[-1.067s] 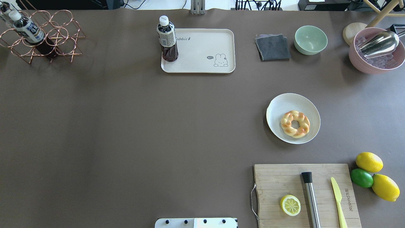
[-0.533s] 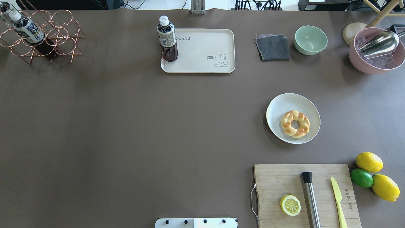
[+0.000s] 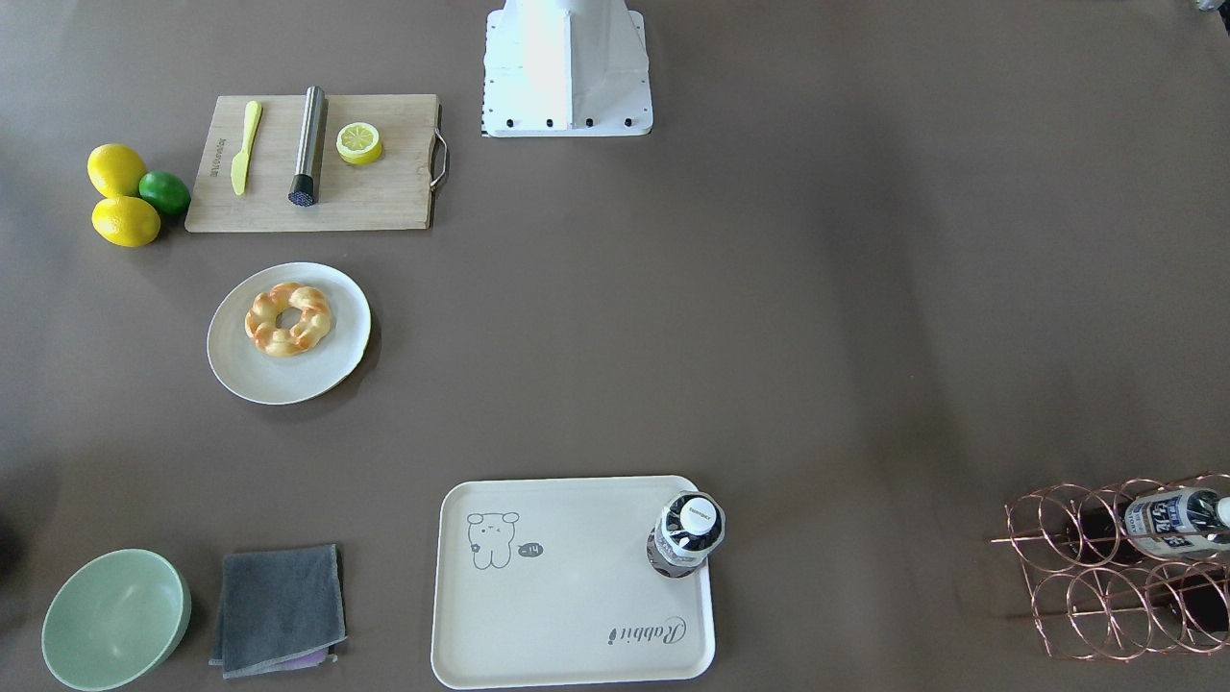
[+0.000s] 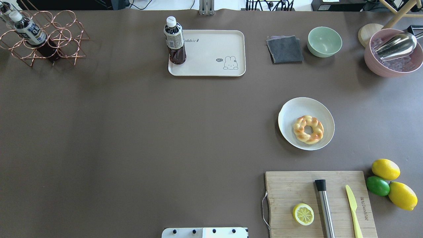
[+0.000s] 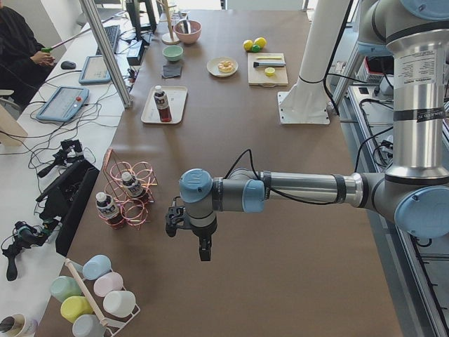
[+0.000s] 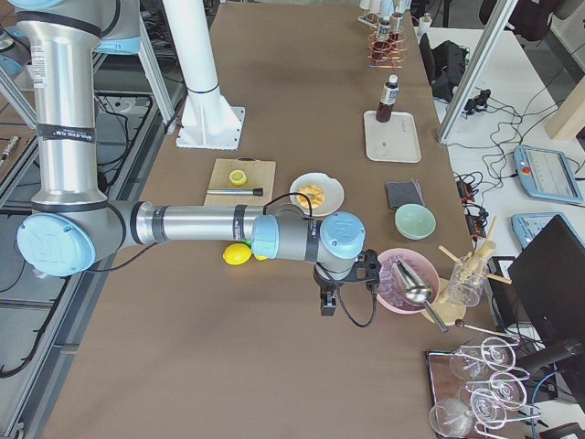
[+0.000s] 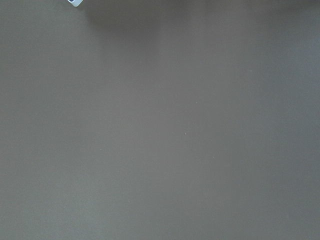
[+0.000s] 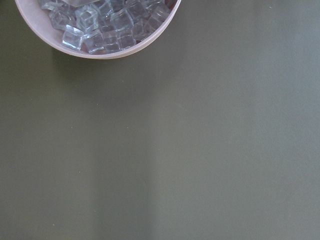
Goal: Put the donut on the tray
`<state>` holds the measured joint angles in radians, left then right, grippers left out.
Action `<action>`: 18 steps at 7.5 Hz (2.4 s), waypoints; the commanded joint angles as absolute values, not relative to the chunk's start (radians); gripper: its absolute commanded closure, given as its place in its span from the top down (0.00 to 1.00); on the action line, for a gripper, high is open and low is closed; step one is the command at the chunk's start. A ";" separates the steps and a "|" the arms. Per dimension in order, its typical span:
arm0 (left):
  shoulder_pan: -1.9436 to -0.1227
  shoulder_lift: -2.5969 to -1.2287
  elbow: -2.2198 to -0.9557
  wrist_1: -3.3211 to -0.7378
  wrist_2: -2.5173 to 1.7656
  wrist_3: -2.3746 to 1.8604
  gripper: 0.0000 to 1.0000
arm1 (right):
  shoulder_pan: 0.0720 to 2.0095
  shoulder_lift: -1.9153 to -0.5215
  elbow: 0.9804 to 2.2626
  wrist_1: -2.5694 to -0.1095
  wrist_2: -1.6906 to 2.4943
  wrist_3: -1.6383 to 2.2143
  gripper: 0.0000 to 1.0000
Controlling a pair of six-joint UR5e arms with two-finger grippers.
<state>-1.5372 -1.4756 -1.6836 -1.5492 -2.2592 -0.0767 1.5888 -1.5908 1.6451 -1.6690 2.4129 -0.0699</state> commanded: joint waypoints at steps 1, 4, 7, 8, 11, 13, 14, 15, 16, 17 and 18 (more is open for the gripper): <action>-1.537 -1.476 -1.686 -1.549 -2.260 -0.077 0.98 | 1.589 -1.591 1.647 -1.667 2.411 -0.072 1.00; -1.529 -1.483 -1.681 -1.548 -2.258 -0.078 0.98 | 1.588 -1.589 1.651 -1.667 2.413 -0.074 1.00; -1.529 -1.483 -1.681 -1.548 -2.258 -0.077 0.98 | 1.589 -1.589 1.657 -1.667 2.419 -0.077 1.00; -1.529 -1.482 -1.680 -1.548 -2.258 -0.077 0.98 | 1.588 -1.589 1.661 -1.667 2.419 -0.072 1.00; -1.528 -1.479 -1.678 -1.546 -2.257 -0.077 0.98 | 1.588 -1.588 1.664 -1.667 2.419 -0.074 1.00; -1.528 -1.480 -1.666 -1.548 -2.257 -0.077 0.98 | 1.577 -1.588 1.710 -1.667 2.434 0.005 1.00; -1.528 -1.480 -1.664 -1.548 -2.256 -0.077 0.98 | 1.522 -1.580 1.754 -1.666 2.439 0.115 1.00; -1.528 -1.480 -1.658 -1.549 -2.256 -0.077 0.98 | 1.473 -1.566 1.767 -1.632 2.441 0.180 1.00; -1.528 -1.480 -1.658 -1.549 -2.256 -0.077 0.98 | 1.418 -1.565 1.769 -1.541 2.442 0.307 1.00; -1.528 -1.480 -1.654 -1.549 -2.256 -0.077 0.98 | 1.369 -1.568 1.763 -1.393 2.441 0.480 1.00; -1.528 -1.477 -1.654 -1.549 -2.256 -0.077 0.98 | 1.309 -1.580 1.755 -1.236 2.430 0.653 1.00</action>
